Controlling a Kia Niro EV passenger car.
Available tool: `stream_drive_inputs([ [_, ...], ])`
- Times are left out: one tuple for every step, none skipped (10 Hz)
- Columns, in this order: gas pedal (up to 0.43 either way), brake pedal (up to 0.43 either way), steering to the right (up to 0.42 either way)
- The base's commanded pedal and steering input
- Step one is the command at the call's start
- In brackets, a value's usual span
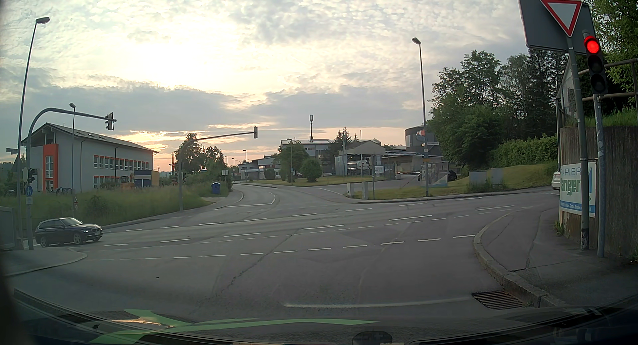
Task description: Follow the waypoints while adhering to traffic rules and regulations
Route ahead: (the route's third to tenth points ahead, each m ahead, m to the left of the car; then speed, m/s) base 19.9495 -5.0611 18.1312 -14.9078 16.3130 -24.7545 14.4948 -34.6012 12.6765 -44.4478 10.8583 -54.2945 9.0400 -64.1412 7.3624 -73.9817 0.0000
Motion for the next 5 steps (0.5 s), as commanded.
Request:
stream_drive_inputs([
  [0.0, 0.396, 0.004],
  [0.0, 0.396, 0.004],
  [0.0, 0.396, 0.004],
  [0.0, 0.396, 0.004],
  [0.0, 0.396, 0.004],
])
